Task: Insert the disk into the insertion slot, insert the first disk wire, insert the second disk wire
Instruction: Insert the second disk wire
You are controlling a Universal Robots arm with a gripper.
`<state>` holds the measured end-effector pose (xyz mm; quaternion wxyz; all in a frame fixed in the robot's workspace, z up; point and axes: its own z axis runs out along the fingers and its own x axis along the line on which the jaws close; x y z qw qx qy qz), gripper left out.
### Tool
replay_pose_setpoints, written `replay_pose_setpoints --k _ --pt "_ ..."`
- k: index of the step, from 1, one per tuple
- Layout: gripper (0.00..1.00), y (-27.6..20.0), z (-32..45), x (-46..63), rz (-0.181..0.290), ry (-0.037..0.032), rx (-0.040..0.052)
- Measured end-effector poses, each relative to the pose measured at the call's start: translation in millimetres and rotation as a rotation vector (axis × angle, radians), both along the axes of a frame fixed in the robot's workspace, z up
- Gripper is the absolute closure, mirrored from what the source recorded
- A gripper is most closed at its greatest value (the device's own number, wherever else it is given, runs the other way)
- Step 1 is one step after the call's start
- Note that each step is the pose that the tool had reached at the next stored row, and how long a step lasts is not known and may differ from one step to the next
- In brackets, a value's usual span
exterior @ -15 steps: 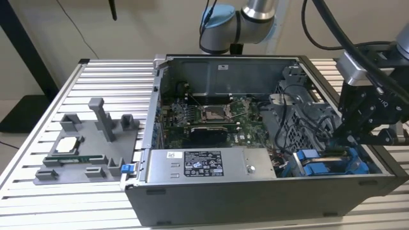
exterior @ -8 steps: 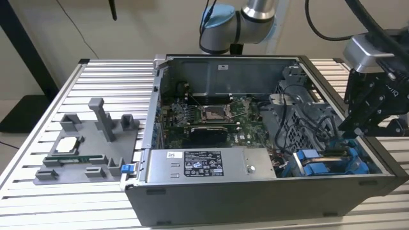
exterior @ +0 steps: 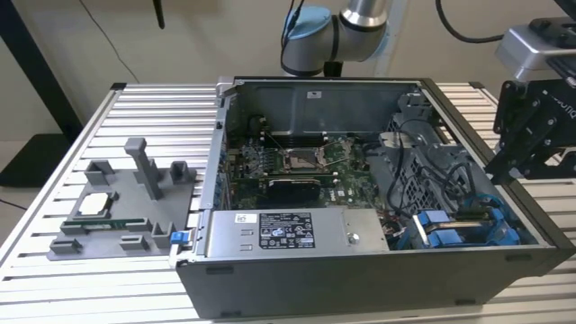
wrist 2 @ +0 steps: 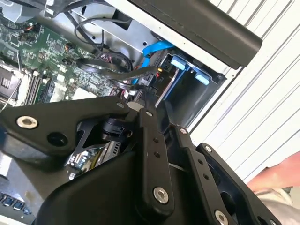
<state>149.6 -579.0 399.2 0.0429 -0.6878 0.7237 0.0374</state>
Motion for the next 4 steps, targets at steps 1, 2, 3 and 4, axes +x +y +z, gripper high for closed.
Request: replay_pose_setpoints --k 1,2,3,4 --pt "0.0 0.0 0.3 0.0 0.0 0.0 -0.0001" --pt "0.0 0.0 0.6 0.0 0.0 0.0 -0.0001" --pt "0.0 0.0 0.6 0.0 0.0 0.0 -0.0001" --pt "0.0 0.0 0.7 0.0 0.0 0.0 -0.0001"
